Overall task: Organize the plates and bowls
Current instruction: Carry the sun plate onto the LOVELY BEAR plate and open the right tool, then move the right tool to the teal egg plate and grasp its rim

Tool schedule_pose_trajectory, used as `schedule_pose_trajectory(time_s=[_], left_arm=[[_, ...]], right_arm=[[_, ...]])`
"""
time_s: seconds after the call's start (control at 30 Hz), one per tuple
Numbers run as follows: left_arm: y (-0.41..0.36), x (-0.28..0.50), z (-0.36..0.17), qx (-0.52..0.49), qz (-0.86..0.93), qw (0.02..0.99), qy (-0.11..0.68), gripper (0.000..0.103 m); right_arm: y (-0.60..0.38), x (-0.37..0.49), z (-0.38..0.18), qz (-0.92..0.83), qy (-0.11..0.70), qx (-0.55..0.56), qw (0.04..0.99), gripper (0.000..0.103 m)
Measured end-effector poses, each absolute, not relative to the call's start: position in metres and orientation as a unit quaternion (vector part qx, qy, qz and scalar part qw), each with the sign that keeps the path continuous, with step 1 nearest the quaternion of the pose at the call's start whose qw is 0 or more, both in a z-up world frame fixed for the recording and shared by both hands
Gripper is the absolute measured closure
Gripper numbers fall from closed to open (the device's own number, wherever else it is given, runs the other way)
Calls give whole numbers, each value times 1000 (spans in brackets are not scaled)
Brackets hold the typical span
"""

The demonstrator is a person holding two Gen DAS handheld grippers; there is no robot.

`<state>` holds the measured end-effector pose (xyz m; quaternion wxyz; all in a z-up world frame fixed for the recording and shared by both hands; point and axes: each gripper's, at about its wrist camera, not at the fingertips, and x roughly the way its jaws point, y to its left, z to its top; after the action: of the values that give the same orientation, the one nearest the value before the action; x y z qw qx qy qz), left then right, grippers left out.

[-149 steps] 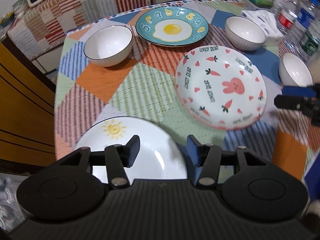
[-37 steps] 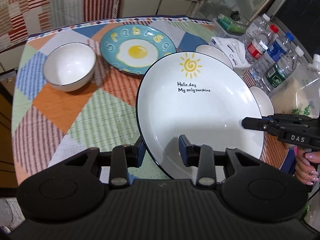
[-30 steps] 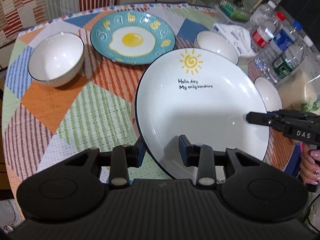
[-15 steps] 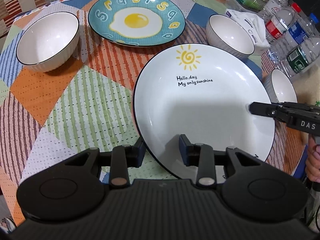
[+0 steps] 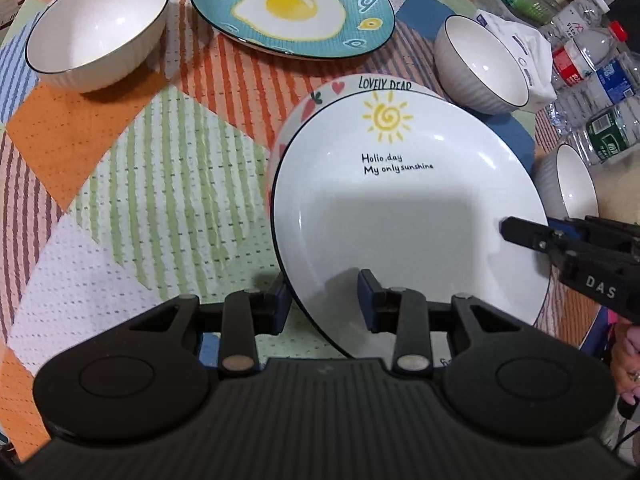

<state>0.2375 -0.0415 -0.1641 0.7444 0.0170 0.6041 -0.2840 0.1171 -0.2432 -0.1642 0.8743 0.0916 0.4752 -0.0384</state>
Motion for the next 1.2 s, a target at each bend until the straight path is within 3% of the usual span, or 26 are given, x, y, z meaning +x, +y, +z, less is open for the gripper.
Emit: schedule_pose_trajectory(time_s=[0.17,0.33,0.7,1.2], left_arm=[[-43,235,-164,25,-285,747,600,70],[-43,236,-164,25,-283,747,602,70],[-40,228,-146,45,-279,764,581,70],[-31,193,-76,99,-274,809,511,70]], right_arm=[[-240,120,-165,-56,486,74,869,77],[-213,122,-165,-87,490,-17,867,70],[-205,128,-179,-101,471,-66,874,71],[-212,103,-106,-54,417,38,907,70]])
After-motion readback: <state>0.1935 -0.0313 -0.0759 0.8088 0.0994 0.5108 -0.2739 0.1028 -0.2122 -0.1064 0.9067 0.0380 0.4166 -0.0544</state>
